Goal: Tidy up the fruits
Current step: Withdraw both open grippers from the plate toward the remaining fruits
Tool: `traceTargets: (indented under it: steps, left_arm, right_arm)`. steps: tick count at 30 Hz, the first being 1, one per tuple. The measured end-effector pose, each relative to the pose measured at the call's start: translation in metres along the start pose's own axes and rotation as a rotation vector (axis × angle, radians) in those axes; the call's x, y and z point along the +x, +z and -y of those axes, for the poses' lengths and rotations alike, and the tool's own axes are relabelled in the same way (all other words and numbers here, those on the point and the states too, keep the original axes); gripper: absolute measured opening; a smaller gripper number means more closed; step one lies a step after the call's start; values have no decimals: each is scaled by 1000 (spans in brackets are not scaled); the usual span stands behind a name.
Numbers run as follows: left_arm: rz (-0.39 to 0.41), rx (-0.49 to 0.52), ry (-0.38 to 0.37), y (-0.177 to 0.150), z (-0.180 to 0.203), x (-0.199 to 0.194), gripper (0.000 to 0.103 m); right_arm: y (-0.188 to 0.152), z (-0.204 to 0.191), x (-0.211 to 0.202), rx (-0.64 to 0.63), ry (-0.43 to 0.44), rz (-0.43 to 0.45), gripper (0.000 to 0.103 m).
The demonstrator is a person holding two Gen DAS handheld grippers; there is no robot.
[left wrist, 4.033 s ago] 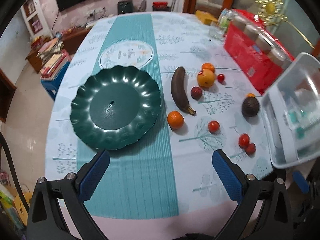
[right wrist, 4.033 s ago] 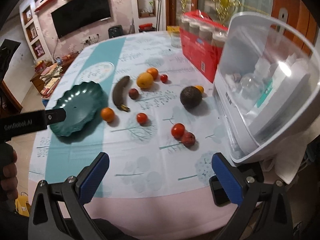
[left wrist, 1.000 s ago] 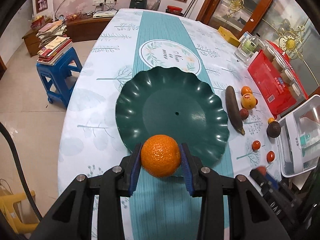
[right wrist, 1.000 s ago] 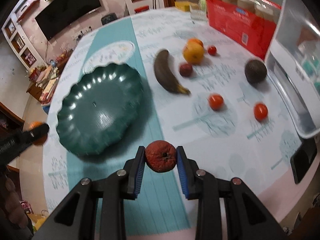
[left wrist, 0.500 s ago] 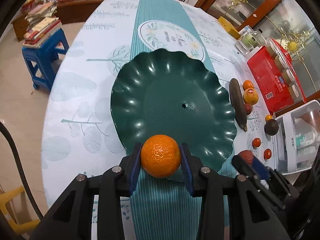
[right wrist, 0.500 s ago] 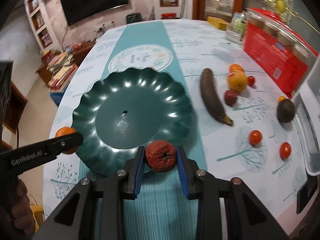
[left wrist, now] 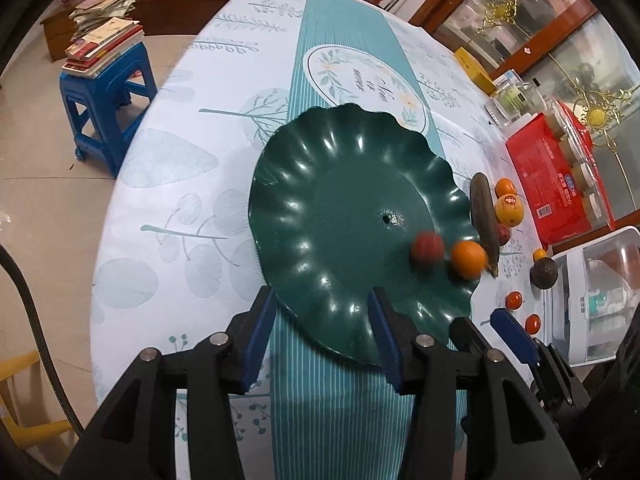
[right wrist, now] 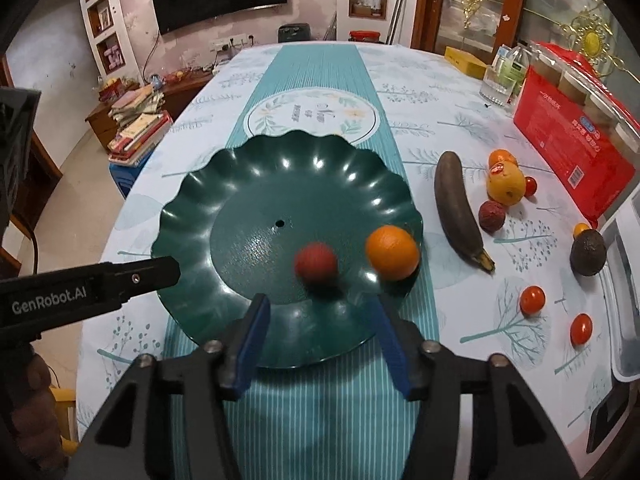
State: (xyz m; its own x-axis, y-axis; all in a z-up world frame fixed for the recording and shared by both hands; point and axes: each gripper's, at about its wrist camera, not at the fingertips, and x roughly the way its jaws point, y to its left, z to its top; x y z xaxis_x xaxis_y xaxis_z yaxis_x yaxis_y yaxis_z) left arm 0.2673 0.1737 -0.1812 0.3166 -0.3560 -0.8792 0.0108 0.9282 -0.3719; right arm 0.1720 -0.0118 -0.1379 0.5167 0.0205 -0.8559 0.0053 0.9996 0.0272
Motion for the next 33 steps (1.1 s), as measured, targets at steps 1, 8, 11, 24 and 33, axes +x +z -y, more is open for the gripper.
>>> traceTargets:
  steps: [1, 8, 11, 24, 33]
  left_arm:
    - [2, 2, 5, -1, 1, -2, 50]
    - [38, 30, 17, -14, 14, -18, 60]
    - [36, 58, 24, -23, 23, -23, 62]
    - [9, 255, 49, -66, 75, -38, 69]
    - [-99, 356, 161, -87, 117, -22, 69]
  right_arm:
    - [-1, 1, -2, 4, 0, 3, 55]
    - [-16, 10, -20, 57, 17, 27, 55]
    - [-28, 18, -28, 99, 23, 29, 55]
    - [-96, 72, -55, 313, -22, 22, 55]
    - [-124, 121, -54, 416, -60, 3, 55]
